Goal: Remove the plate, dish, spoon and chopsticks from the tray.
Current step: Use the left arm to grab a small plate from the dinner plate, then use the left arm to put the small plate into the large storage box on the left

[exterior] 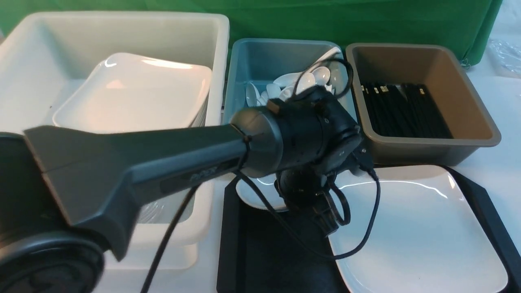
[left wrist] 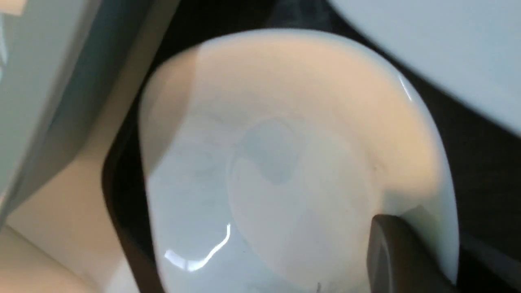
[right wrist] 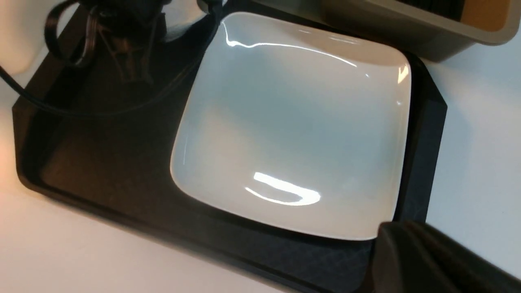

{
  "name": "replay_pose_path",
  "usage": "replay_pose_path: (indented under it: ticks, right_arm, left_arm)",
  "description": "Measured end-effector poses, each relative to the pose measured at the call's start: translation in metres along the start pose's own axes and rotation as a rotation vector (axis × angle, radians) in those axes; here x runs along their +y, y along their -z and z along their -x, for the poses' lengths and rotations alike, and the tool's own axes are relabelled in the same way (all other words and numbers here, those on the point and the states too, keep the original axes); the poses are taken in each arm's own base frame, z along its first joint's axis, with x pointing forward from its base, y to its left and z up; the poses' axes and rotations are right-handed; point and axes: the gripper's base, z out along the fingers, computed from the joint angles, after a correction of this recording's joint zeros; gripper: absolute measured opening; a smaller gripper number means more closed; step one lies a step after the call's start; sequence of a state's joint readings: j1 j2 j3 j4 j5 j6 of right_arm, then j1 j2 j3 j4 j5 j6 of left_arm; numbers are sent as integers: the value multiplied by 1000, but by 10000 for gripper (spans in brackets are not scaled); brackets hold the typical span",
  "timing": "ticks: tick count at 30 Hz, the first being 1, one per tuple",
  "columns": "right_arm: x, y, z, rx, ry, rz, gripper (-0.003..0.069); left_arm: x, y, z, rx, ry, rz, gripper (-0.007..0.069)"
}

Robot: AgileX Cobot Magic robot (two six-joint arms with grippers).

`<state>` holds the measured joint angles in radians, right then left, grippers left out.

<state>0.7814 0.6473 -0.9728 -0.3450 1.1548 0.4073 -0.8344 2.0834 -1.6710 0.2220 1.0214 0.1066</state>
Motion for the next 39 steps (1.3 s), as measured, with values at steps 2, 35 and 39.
replay_pose_path:
  ticks: [2, 35, 39]
  right_arm:
    - [0, 0, 1, -9, 0, 4, 19]
    - [111, -53, 129, -65, 250, 525, 20]
    - [125, -71, 130, -18, 284, 547, 20]
  left_arm:
    - [0, 12, 0, -27, 20, -20, 22]
    - [149, 222, -186, -230, 685, 243, 17]
    - [144, 178, -199, -132, 712, 144, 17]
